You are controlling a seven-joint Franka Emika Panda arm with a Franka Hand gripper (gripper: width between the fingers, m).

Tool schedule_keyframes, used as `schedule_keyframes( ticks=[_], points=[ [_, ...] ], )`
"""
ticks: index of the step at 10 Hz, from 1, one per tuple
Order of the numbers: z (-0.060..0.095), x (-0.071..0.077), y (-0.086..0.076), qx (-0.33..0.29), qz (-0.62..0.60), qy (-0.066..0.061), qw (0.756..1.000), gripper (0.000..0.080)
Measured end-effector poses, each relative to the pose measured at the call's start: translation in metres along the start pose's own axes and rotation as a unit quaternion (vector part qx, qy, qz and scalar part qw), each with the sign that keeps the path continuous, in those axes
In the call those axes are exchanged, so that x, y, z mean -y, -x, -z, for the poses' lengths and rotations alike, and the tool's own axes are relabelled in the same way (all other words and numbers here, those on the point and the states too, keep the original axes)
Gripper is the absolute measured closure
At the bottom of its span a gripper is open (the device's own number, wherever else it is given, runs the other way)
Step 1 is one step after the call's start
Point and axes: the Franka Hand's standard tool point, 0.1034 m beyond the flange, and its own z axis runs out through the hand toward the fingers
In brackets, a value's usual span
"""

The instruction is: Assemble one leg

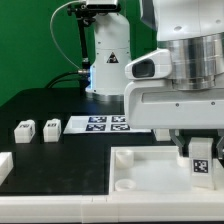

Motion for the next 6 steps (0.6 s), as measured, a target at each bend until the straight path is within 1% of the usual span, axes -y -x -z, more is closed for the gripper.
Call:
schedule_keyframes(
  ticks=[6],
  points=[
    [-0.0001,-0.0001,0.0000,0.000,-0.014,0.000,1.000,0.0508]
  ],
)
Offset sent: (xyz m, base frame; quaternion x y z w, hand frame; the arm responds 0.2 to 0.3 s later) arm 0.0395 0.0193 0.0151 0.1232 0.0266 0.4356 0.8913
